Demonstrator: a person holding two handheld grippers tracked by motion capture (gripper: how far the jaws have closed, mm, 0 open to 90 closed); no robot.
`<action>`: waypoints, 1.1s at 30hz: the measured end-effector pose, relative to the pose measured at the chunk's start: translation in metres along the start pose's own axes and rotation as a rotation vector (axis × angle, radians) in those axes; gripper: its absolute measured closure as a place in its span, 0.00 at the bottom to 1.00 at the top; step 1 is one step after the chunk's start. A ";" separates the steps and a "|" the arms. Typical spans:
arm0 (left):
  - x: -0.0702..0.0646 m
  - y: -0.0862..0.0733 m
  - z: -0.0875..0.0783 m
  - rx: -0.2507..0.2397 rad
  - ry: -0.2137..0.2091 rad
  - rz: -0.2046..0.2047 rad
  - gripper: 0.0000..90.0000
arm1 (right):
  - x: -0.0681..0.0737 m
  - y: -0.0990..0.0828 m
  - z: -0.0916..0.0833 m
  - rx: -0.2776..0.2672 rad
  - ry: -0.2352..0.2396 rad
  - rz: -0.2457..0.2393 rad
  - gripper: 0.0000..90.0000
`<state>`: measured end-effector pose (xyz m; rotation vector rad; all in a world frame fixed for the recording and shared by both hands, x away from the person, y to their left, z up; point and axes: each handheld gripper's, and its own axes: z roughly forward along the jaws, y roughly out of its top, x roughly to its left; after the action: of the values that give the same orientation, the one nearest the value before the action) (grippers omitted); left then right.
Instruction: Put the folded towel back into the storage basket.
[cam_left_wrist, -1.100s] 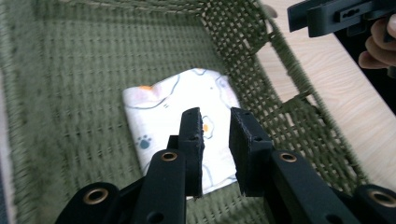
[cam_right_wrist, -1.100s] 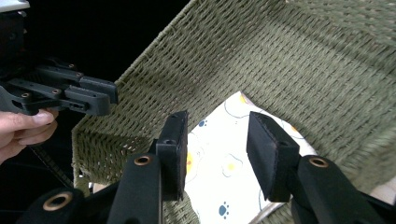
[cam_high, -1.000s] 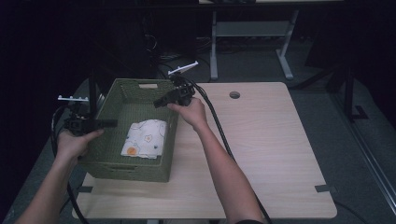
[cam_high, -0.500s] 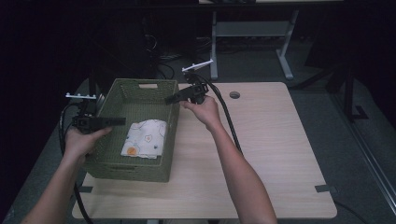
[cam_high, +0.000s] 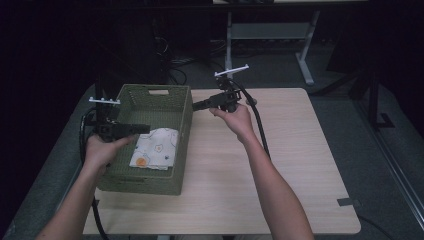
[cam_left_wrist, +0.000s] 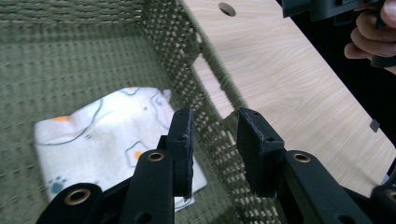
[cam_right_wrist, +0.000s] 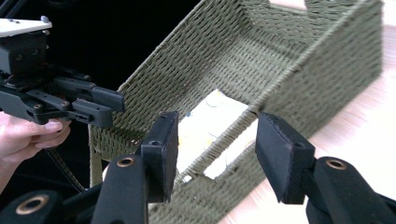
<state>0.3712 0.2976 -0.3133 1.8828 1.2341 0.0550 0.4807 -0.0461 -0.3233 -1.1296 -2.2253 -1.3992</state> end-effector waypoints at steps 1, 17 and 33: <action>-0.003 0.001 0.002 0.002 0.001 0.002 0.73 | -0.003 -0.003 -0.006 -0.006 0.000 0.003 0.53; -0.065 0.005 0.039 0.012 -0.042 0.068 0.67 | -0.031 -0.032 -0.056 -0.042 0.000 0.033 0.48; -0.124 -0.004 0.087 0.029 -0.100 0.122 0.62 | -0.067 -0.082 -0.120 -0.092 -0.043 0.092 0.46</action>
<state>0.3456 0.1486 -0.3220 1.9602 1.0576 0.0076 0.4447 -0.1984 -0.3569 -1.2862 -2.1278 -1.4660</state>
